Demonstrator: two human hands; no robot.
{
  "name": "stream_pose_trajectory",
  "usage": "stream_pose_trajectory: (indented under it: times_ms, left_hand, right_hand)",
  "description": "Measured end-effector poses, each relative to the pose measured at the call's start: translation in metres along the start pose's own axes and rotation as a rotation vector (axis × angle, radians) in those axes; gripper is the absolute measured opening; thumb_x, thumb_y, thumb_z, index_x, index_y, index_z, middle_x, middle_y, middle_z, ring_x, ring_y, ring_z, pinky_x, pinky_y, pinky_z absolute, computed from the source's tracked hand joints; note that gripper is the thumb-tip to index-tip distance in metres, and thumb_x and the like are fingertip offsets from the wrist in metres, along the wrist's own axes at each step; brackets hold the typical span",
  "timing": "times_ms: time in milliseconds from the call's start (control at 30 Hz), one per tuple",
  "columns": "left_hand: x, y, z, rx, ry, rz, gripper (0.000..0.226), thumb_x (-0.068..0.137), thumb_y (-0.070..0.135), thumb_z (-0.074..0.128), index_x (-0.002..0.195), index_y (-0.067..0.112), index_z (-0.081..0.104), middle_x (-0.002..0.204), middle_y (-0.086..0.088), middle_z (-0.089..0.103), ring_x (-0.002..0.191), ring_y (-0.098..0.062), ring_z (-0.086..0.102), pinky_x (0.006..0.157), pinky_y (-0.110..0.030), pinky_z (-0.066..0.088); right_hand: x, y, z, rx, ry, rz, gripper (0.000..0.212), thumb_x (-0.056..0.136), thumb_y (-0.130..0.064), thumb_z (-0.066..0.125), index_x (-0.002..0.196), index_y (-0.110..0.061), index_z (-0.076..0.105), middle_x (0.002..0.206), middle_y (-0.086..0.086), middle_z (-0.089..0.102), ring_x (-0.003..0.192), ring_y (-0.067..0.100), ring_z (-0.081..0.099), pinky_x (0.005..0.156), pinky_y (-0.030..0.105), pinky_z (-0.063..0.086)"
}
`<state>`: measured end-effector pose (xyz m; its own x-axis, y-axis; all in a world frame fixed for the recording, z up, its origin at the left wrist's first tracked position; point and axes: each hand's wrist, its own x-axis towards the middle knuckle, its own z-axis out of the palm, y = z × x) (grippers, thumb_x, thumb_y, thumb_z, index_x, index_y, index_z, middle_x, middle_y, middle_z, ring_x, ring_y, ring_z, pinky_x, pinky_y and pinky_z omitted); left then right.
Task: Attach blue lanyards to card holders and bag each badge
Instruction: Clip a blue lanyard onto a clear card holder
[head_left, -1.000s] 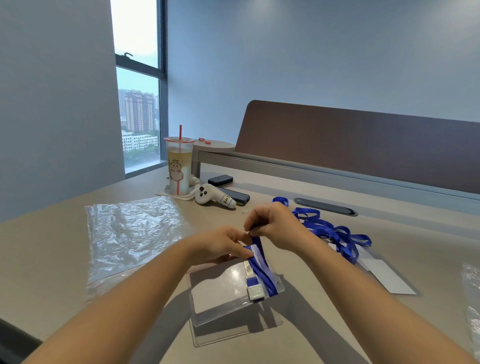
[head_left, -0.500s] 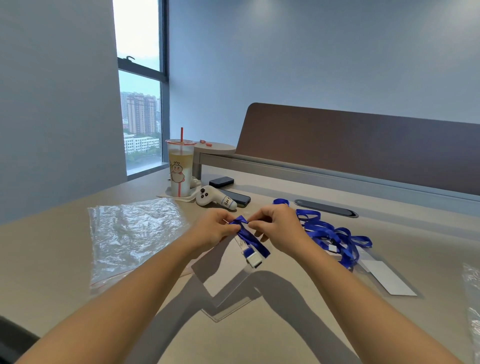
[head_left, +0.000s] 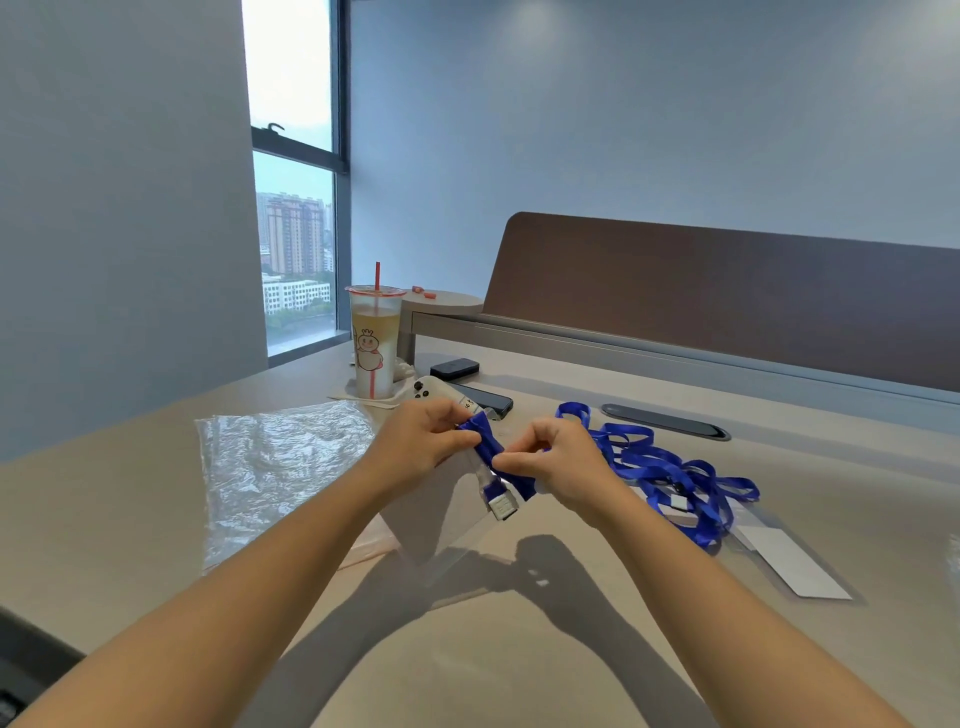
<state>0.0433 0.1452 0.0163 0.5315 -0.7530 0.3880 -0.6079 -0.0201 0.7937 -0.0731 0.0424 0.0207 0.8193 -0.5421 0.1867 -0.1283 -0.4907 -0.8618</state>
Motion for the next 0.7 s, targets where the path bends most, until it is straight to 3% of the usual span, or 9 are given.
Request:
stream_pose_trajectory:
  times_ms: [100, 167, 300, 433, 567, 633, 700]
  left_hand:
    - [-0.001, 0.003, -0.005, -0.057, 0.039, 0.037, 0.01, 0.085, 0.004, 0.057, 0.085, 0.014, 0.058, 0.083, 0.002, 0.061, 0.069, 0.002, 0.056, 0.058, -0.007, 0.048]
    - [-0.003, 0.004, -0.008, -0.051, 0.045, 0.066, 0.012, 0.085, 0.004, 0.057, 0.084, 0.015, 0.059, 0.084, 0.002, 0.061, 0.071, -0.001, 0.057, 0.061, -0.01, 0.049]
    - [-0.006, 0.002, -0.015, 0.052, 0.071, 0.112, 0.011, 0.084, 0.004, 0.058, 0.093, 0.005, 0.064, 0.089, 0.004, 0.06, 0.072, 0.002, 0.055, 0.06, -0.006, 0.047]
    - [-0.009, -0.001, -0.02, 0.066, 0.089, 0.102, 0.009, 0.083, 0.006, 0.06, 0.09, 0.01, 0.065, 0.087, 0.005, 0.061, 0.069, 0.004, 0.055, 0.059, -0.004, 0.045]
    - [-0.012, -0.005, -0.026, -0.022, 0.003, -0.051, 0.012, 0.083, 0.007, 0.06, 0.08, 0.019, 0.058, 0.089, -0.003, 0.063, 0.075, -0.013, 0.059, 0.068, -0.024, 0.05]
    - [-0.015, -0.011, -0.034, -0.012, -0.043, -0.115, 0.011, 0.082, 0.01, 0.061, 0.083, 0.02, 0.058, 0.089, -0.004, 0.064, 0.08, -0.017, 0.06, 0.072, -0.029, 0.052]
    - [-0.022, -0.023, -0.046, 0.021, -0.03, -0.177, 0.011, 0.081, 0.012, 0.063, 0.091, 0.016, 0.058, 0.092, -0.004, 0.063, 0.088, -0.02, 0.059, 0.077, -0.03, 0.051]
  right_hand:
    - [0.003, 0.004, 0.004, 0.175, 0.013, 0.023, 0.022, 0.078, -0.007, 0.066, 0.074, -0.015, 0.046, 0.083, 0.006, 0.057, 0.075, 0.015, 0.058, 0.059, 0.02, 0.046]
    - [0.005, 0.003, 0.005, 0.276, -0.079, 0.067, 0.022, 0.08, -0.005, 0.063, 0.084, -0.019, 0.046, 0.097, 0.011, 0.056, 0.083, 0.018, 0.057, 0.066, 0.024, 0.049]
    - [0.004, -0.007, 0.009, 0.159, -0.304, 0.132, 0.015, 0.084, -0.005, 0.057, 0.096, -0.014, 0.053, 0.09, -0.003, 0.057, 0.083, 0.012, 0.056, 0.067, 0.023, 0.051]
    - [0.006, -0.013, 0.017, 0.054, -0.31, 0.125, 0.029, 0.083, -0.004, 0.058, 0.112, 0.0, 0.054, 0.098, 0.004, 0.057, 0.093, 0.02, 0.056, 0.069, 0.025, 0.053]
    - [0.004, -0.009, 0.027, -0.029, -0.242, 0.023, 0.023, 0.085, -0.006, 0.056, 0.107, -0.003, 0.058, 0.09, 0.002, 0.058, 0.086, 0.018, 0.057, 0.066, 0.021, 0.049]
    - [0.003, -0.007, 0.031, -0.041, -0.188, -0.024, 0.011, 0.086, -0.005, 0.055, 0.09, -0.014, 0.06, 0.083, 0.001, 0.058, 0.081, 0.017, 0.057, 0.067, 0.021, 0.048]
    - [0.003, -0.004, 0.033, -0.03, -0.12, -0.053, 0.013, 0.086, -0.004, 0.054, 0.089, -0.015, 0.06, 0.085, 0.003, 0.06, 0.079, 0.016, 0.057, 0.071, 0.026, 0.05]
